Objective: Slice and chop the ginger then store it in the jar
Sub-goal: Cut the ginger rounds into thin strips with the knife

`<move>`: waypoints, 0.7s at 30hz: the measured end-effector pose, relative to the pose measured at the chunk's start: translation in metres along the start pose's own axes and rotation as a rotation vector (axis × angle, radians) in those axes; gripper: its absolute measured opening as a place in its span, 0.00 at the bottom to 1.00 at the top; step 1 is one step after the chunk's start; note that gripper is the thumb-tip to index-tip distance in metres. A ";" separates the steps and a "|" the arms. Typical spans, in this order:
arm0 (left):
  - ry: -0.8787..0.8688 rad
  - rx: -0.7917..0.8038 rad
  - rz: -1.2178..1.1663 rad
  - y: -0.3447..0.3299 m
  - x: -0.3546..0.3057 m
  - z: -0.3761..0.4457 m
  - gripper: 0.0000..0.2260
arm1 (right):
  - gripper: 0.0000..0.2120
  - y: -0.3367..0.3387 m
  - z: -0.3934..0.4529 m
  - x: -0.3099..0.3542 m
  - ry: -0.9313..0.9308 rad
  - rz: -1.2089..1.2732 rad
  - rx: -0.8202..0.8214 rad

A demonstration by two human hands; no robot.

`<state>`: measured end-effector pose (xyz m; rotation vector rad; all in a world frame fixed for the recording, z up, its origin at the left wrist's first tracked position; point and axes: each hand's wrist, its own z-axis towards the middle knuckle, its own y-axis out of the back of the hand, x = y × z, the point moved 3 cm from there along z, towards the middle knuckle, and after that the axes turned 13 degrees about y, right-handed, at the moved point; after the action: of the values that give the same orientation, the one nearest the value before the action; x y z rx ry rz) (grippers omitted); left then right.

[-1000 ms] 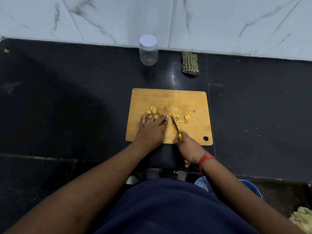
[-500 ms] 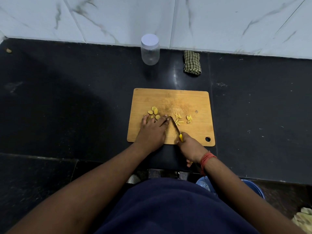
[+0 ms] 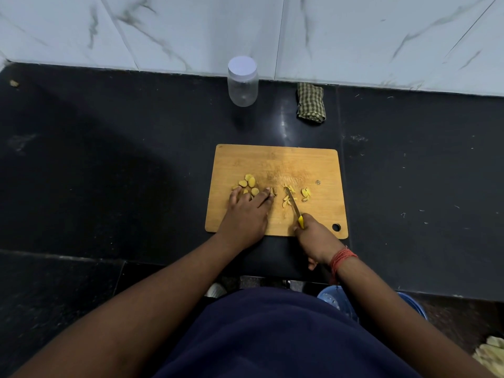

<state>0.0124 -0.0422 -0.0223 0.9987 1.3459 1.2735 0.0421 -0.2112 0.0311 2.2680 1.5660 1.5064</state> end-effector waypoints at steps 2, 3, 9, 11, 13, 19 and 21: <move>-0.007 -0.009 -0.006 0.000 0.000 0.000 0.22 | 0.08 0.002 -0.001 0.000 0.023 -0.011 0.004; -0.011 -0.011 -0.006 0.000 0.000 -0.001 0.21 | 0.08 0.000 -0.002 0.001 0.038 -0.011 0.018; -0.034 -0.017 0.010 0.001 -0.001 0.000 0.21 | 0.07 -0.006 0.000 0.001 0.026 0.003 0.029; -0.041 -0.028 0.008 0.001 0.000 0.000 0.21 | 0.08 0.001 0.000 0.000 0.009 0.008 0.008; -0.044 -0.035 0.002 0.001 0.000 0.000 0.21 | 0.09 0.003 -0.002 0.001 0.019 -0.003 0.012; -0.052 -0.055 -0.008 -0.003 0.001 -0.001 0.21 | 0.11 -0.008 0.004 0.009 0.055 -0.050 0.036; -0.052 -0.053 -0.007 -0.004 0.002 -0.001 0.22 | 0.12 -0.009 0.009 0.012 0.046 -0.058 0.032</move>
<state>0.0114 -0.0412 -0.0267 0.9829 1.2688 1.2627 0.0424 -0.1943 0.0302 2.1996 1.6635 1.5408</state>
